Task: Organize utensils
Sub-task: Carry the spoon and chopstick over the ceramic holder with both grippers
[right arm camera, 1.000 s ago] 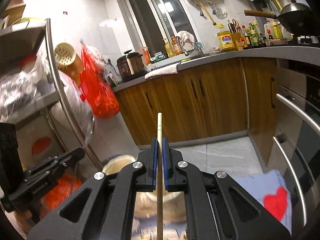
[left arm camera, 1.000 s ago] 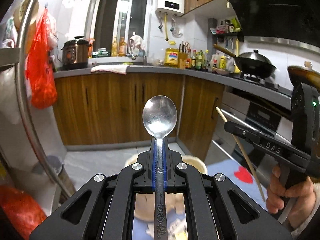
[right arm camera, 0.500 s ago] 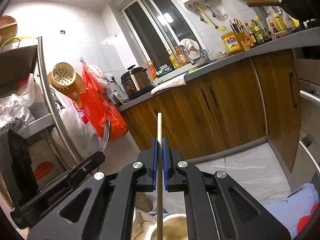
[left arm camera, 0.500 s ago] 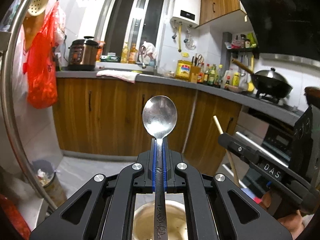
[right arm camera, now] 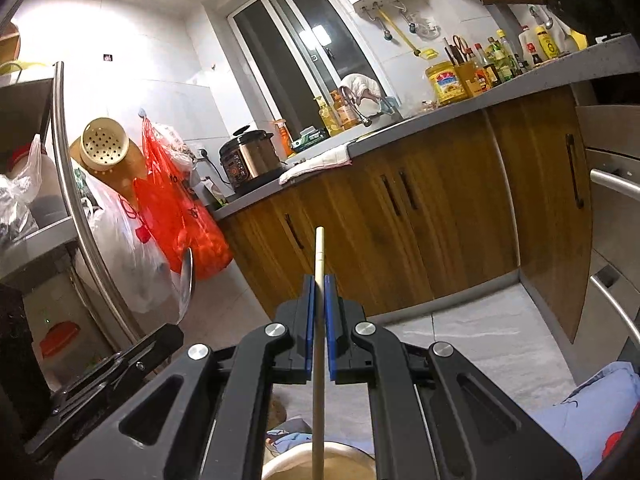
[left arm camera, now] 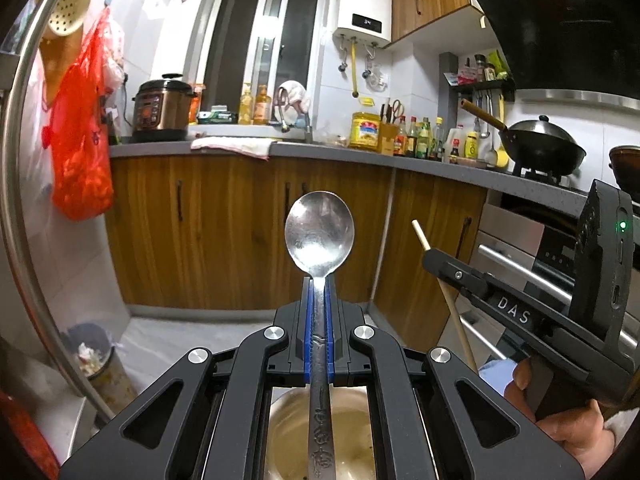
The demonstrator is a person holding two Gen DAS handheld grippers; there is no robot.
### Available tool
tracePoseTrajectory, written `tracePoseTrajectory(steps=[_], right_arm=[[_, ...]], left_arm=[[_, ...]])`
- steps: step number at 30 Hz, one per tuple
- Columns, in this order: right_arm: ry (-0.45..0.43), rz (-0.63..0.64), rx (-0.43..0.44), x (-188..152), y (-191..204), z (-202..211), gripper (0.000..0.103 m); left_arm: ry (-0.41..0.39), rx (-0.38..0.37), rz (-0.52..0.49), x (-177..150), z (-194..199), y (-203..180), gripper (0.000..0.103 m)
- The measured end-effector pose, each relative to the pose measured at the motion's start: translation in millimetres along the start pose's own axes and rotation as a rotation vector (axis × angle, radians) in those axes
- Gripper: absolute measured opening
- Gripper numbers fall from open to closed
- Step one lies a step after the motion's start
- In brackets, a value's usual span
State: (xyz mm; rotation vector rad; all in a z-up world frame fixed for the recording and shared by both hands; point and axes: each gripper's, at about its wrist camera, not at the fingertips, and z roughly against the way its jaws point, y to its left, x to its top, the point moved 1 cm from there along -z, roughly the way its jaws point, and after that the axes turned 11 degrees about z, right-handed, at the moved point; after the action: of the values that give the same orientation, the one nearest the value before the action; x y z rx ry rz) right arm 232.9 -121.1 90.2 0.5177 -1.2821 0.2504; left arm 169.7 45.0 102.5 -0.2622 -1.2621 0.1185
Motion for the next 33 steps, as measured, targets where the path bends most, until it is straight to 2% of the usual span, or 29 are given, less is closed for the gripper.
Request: tracePoseTrajectory(steps=[9,17,20,33], right_arm=[[-0.027,0.036,0.004,9,8,3,0.005],[0.005,0.065,-0.006,26,10,-13,0.005],[0.024,0.062,0.001,26,8,-18,0.005],[0.012,0.031,0.04,29,2,-17,0.005]], left_arm=[[0.004,-0.002,0.013,0,0,9,0.006],[-0.008,-0.005,0.008,2,2,9,0.006],[-0.01,-0.007,0.012,2,1,10,0.006],[-0.009,0.001,0.017,2,-2,13,0.006]])
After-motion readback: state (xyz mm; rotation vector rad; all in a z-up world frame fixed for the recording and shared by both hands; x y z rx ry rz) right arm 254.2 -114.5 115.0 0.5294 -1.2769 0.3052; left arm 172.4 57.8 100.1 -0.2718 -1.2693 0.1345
